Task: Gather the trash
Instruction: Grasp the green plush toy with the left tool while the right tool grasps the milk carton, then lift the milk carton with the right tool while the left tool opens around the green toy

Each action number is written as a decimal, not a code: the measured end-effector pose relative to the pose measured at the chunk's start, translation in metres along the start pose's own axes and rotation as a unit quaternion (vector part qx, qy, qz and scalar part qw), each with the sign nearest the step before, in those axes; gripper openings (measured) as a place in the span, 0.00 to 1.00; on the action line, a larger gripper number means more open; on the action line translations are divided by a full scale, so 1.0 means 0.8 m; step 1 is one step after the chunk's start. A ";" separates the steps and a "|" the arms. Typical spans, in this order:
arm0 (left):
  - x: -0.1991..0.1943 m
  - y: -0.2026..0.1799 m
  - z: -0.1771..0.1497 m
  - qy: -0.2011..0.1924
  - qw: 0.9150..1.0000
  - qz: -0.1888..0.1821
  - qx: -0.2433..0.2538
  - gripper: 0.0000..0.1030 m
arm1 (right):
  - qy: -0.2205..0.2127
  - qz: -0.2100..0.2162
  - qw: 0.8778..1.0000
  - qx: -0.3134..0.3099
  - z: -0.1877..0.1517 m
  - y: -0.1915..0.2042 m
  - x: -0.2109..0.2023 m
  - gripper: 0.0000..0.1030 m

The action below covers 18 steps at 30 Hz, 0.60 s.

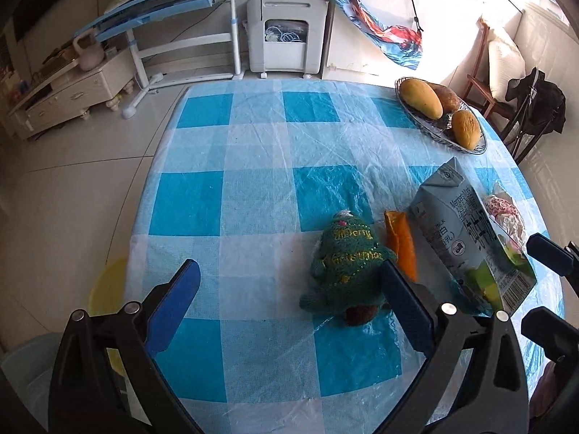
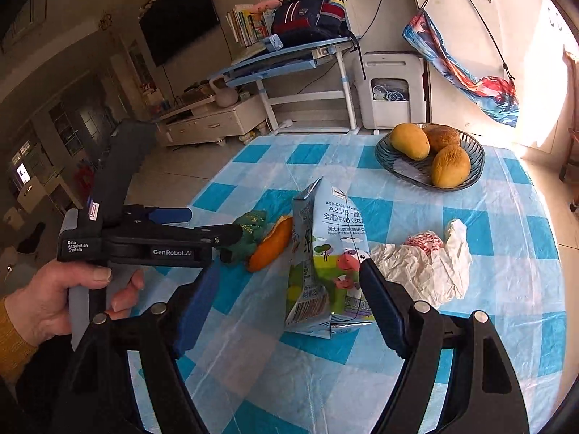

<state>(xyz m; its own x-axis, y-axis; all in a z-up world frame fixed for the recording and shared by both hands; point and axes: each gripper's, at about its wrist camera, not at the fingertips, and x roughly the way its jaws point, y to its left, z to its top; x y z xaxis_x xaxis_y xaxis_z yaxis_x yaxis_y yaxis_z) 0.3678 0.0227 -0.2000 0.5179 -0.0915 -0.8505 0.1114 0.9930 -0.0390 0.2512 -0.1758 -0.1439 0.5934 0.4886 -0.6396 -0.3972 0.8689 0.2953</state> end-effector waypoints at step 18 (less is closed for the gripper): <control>-0.016 -0.003 -0.020 0.042 0.995 -0.060 0.062 0.33 | 0.110 -0.022 0.990 -0.091 -0.037 0.041 0.013 0.51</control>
<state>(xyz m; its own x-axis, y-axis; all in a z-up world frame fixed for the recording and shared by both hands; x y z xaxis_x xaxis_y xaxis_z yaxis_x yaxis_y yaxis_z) 0.3470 0.0229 -0.1974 0.4232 -0.1968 -0.8844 0.2746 0.9581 -0.0818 0.2237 -0.1447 -0.1617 0.4550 0.4042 -0.7935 -0.5052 0.8509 0.1438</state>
